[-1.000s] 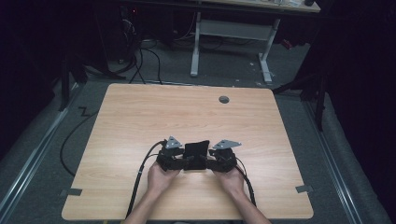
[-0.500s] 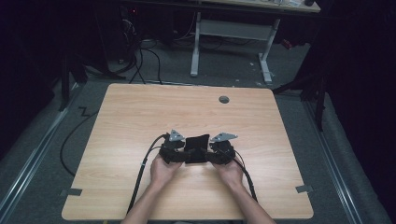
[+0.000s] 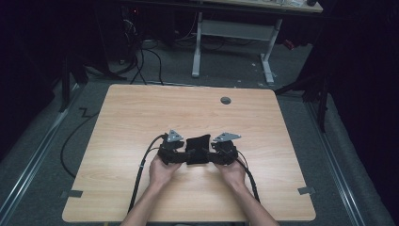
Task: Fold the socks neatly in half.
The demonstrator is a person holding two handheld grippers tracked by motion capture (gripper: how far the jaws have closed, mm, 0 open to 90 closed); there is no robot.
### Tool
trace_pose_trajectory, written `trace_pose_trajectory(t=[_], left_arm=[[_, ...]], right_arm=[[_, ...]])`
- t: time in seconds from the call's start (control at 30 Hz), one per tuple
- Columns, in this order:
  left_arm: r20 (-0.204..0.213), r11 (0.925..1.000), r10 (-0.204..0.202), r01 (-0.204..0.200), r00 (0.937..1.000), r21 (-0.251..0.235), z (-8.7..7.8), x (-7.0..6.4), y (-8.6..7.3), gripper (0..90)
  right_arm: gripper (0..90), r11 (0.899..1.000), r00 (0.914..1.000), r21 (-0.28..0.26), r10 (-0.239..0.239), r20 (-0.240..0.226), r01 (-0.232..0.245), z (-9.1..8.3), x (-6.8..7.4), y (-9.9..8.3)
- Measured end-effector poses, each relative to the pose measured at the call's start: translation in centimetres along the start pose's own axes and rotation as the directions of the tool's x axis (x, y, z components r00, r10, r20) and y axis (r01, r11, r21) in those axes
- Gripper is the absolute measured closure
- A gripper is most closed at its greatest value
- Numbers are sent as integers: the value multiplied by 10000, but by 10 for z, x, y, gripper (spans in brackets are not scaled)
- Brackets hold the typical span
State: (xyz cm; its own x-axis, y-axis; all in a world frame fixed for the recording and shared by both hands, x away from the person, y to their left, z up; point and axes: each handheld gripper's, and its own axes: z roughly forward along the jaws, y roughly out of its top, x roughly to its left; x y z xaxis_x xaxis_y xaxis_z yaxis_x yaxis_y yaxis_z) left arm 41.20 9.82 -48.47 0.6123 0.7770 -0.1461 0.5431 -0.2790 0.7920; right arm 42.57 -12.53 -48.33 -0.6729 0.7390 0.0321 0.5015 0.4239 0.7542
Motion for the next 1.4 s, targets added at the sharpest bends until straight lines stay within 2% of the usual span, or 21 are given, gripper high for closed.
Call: trace_pose_trajectory(t=[0.13,0.3,0.53,0.67,0.77,0.97,1.2,1.4], left_arm=[[-14,9999,-47,46,10000,-162,-6,1,2,405],[31,9997,-160,160,9999,-198,-9,2,2,400],[-19,9976,-229,227,9997,-659,-24,3,5,392],[-56,9973,-269,264,9996,-686,-29,4,4,389],[-209,9982,-185,173,9996,-573,-32,4,0,389],[-259,9962,-417,396,9988,-772,-42,10,-6,389],[-442,9962,-275,237,9986,-834,-60,13,-13,388],[-583,9925,-492,423,9971,-1145,-76,18,-18,388]], right_arm=[[529,9997,9999,-193,145,-27,-146,-6,0,2],[532,9990,9999,-426,88,-60,-91,-13,2,7],[532,9975,9995,-636,318,-73,-322,-20,-5,7],[555,9969,9996,-732,290,-30,-292,-22,-5,6],[581,9954,9997,-931,244,-30,-246,-25,-4,4],[591,9955,9996,-906,273,10,-271,-27,-9,-5],[594,9914,9986,-1222,490,198,-462,-42,-19,-13],[593,9899,9973,-1296,630,381,-576,-53,-29,-19]])
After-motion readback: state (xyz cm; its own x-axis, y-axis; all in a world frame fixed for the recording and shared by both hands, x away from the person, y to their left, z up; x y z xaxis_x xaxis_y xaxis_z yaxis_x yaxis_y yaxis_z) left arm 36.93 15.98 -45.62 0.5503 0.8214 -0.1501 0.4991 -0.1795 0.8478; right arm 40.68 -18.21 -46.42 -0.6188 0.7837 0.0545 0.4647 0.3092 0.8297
